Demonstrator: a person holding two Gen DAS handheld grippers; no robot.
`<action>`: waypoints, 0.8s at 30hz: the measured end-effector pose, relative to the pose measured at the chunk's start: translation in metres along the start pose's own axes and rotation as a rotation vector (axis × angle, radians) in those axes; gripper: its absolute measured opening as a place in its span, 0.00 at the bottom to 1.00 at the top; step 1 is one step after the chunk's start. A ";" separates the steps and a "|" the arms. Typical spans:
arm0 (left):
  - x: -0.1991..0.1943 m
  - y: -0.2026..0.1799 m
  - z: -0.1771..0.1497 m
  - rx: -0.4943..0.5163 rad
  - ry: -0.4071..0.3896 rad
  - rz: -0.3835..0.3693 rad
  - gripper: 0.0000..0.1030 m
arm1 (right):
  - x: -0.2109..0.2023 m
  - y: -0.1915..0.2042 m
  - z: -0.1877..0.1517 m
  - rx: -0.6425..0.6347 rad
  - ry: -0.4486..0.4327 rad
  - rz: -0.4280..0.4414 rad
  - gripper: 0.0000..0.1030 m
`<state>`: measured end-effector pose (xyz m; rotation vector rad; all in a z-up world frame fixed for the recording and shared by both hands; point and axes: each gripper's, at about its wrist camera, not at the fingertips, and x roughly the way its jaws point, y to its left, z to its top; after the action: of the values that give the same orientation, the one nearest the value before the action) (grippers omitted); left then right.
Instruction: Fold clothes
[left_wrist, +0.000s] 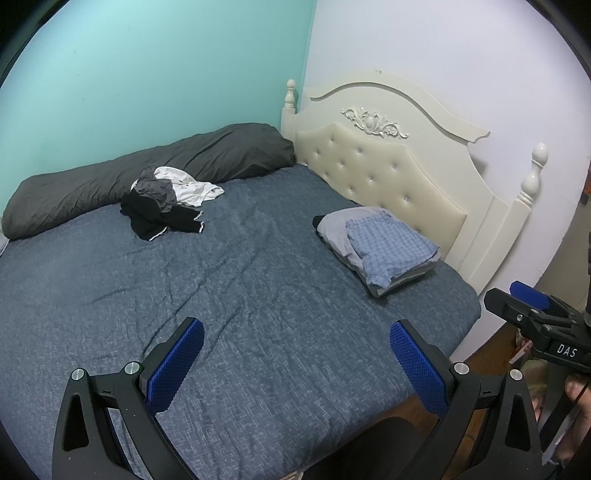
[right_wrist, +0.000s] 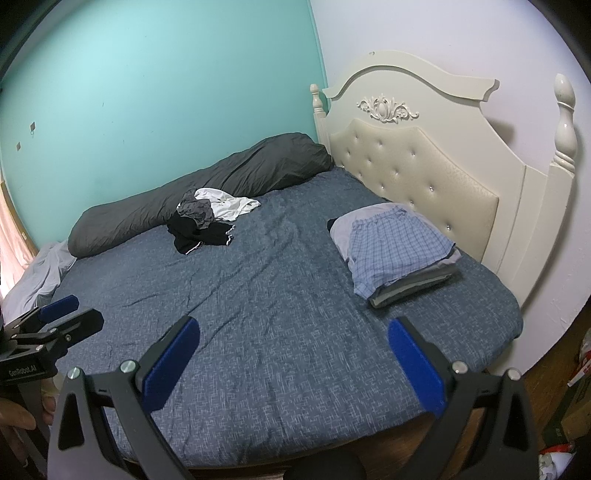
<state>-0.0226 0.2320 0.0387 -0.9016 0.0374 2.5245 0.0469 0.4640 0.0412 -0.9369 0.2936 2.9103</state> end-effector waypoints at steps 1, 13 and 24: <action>0.000 0.000 0.000 0.001 -0.001 0.000 1.00 | 0.000 0.000 0.000 0.000 0.000 0.000 1.00; -0.001 0.000 -0.001 0.003 0.003 -0.005 1.00 | 0.000 0.001 -0.001 0.003 0.001 0.000 1.00; 0.000 0.001 -0.001 -0.003 0.004 0.012 1.00 | 0.000 0.000 -0.001 0.003 0.000 -0.002 1.00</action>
<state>-0.0226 0.2314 0.0381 -0.9101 0.0409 2.5343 0.0474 0.4641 0.0404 -0.9359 0.2973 2.9070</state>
